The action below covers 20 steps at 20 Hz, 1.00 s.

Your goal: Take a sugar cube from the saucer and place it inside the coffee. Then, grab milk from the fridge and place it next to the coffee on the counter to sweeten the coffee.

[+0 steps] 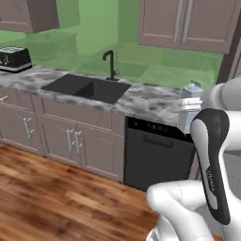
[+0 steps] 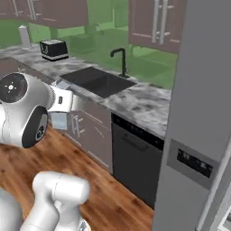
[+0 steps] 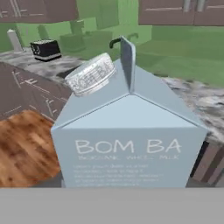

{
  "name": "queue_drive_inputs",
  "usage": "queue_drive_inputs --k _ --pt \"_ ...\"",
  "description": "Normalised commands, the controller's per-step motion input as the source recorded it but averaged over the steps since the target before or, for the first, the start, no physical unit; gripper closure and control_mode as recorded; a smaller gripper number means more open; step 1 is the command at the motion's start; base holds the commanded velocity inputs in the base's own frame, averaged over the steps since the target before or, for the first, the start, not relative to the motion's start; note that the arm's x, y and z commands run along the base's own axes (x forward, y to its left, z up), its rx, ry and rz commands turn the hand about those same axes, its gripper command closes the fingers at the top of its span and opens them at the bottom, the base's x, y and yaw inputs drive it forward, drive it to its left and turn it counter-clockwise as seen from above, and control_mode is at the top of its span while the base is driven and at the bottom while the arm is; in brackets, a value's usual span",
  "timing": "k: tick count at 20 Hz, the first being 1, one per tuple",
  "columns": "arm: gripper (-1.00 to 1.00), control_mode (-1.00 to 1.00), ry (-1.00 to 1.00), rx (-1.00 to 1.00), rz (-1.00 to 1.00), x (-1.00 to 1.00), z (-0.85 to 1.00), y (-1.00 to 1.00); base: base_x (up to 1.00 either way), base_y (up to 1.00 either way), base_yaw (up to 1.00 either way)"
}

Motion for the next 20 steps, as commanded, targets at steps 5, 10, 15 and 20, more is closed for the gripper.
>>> queue_drive_inputs --k 5,10,15,20 --pt "1.00 1.00 0.00 0.00 0.00 0.00 0.00 0.00 -0.06 0.72 0.91" --pt "1.00 1.00 0.00 0.00 0.00 0.00 0.00 0.00 0.01 0.54 0.90" --pt "1.00 1.00 0.00 0.00 0.00 0.00 0.00 0.00 0.57 0.08 0.83" --pt "1.00 1.00 0.00 0.00 0.00 0.00 0.00 0.00 1.00 0.00 0.71"
